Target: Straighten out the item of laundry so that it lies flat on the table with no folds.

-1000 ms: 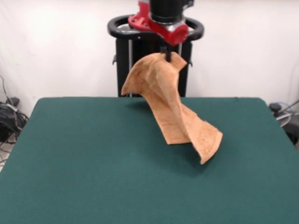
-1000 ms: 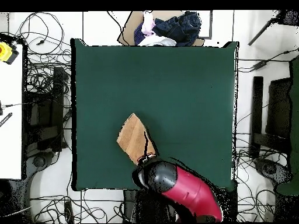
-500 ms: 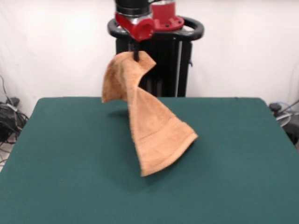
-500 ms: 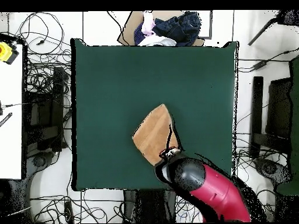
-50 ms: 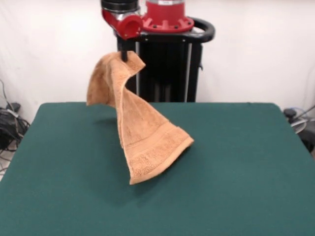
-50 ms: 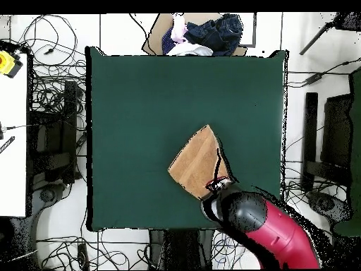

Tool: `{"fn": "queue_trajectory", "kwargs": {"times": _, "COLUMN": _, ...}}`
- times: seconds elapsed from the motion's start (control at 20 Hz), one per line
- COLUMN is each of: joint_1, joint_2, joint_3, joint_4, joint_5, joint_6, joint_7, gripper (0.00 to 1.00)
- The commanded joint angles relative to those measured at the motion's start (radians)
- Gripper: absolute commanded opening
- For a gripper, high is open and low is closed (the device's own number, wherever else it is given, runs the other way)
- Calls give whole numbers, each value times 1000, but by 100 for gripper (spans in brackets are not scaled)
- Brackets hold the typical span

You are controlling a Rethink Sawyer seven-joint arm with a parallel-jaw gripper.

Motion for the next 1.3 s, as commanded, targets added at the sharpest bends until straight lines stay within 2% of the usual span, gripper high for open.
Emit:
{"fn": "queue_trajectory", "kwargs": {"times": 0.05, "joint_1": -36, "joint_2": -32, "joint_3": 98, "joint_4": -49, "joint_5": -68, "joint_6": 136, "joint_7": -139, "gripper": 0}}
{"fn": "queue_trajectory", "kwargs": {"times": 0.35, "joint_1": -99, "joint_2": -17, "joint_3": 129, "joint_4": -91, "joint_5": -97, "joint_6": 152, "joint_7": -184, "gripper": 0}}
{"fn": "queue_trajectory", "kwargs": {"times": 0.85, "joint_1": -155, "joint_2": -2, "joint_3": 170, "joint_4": -148, "joint_5": -147, "joint_6": 181, "joint_7": -203, "gripper": 0}}
{"fn": "queue_trajectory", "kwargs": {"times": 1.05, "joint_1": -156, "joint_2": -26, "joint_3": 178, "joint_4": -147, "joint_5": -167, "joint_6": 186, "joint_7": -190, "gripper": 0}}
{"fn": "queue_trajectory", "kwargs": {"times": 1.3, "joint_1": -157, "joint_2": -58, "joint_3": 173, "joint_4": -202, "joint_5": -190, "joint_6": 275, "joint_7": -203, "gripper": 0}}
